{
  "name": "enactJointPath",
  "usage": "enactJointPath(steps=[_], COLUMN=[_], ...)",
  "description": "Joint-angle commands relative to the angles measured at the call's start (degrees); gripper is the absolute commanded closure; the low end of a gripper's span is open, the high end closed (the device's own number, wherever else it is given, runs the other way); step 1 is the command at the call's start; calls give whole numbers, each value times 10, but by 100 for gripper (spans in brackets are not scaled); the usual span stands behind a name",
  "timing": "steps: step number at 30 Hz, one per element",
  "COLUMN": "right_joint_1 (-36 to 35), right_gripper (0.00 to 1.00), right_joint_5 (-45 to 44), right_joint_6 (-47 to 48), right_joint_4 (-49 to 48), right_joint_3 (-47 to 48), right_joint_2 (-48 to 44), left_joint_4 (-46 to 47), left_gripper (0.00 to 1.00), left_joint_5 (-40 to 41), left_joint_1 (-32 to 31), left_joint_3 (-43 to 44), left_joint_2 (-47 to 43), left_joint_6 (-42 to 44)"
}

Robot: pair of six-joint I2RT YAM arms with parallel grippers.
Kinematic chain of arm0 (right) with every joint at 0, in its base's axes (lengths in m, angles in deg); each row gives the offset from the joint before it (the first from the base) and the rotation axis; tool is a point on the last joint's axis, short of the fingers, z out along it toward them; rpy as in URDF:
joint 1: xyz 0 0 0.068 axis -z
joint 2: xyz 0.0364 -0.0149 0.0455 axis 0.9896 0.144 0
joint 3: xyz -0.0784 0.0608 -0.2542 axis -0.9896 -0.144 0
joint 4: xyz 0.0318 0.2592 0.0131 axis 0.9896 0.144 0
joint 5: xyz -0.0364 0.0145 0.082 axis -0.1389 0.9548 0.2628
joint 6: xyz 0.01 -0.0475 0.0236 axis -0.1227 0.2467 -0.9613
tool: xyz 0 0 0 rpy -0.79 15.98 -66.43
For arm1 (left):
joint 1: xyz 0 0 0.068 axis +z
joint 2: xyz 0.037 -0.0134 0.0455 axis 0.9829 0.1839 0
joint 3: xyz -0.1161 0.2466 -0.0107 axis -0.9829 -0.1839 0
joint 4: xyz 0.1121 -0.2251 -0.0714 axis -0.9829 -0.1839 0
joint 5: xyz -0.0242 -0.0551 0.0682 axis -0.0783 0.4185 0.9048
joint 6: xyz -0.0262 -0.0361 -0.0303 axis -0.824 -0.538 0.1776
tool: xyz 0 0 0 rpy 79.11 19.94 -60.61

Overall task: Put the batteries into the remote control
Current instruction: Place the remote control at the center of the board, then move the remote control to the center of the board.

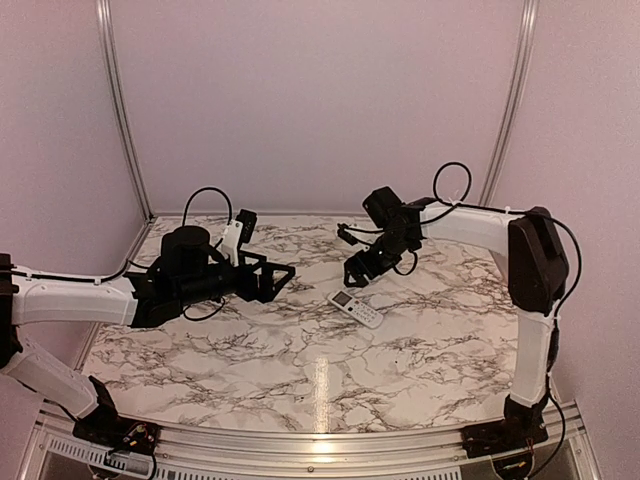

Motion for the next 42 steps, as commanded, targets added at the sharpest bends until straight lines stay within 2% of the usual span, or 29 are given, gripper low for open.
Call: enactJointPath(steps=[1, 6, 13, 22, 42], right_joint_1=[37, 62, 64, 38, -45], right_gripper=[15, 15, 14, 13, 7], right_joint_5=[-53, -97, -136, -83, -25], right_joint_6=[-7, -6, 3, -2, -51], right_joint_4=[-46, -69, -77, -98, -125], right_joint_3=[-60, -115, -147, -186, -227], right_joint_2=[-45, -62, -35, -23, -52], left_joint_4=[5, 5, 6, 8, 7], left_gripper=[1, 1, 1, 1, 1], left_joint_5=[-3, -6, -4, 1, 5], left_joint_1=[3, 3, 3, 3, 3], left_joint_3=[16, 17, 17, 17, 13], left_joint_2=[10, 10, 10, 12, 4], left_joint_6=[-1, -1, 0, -2, -5])
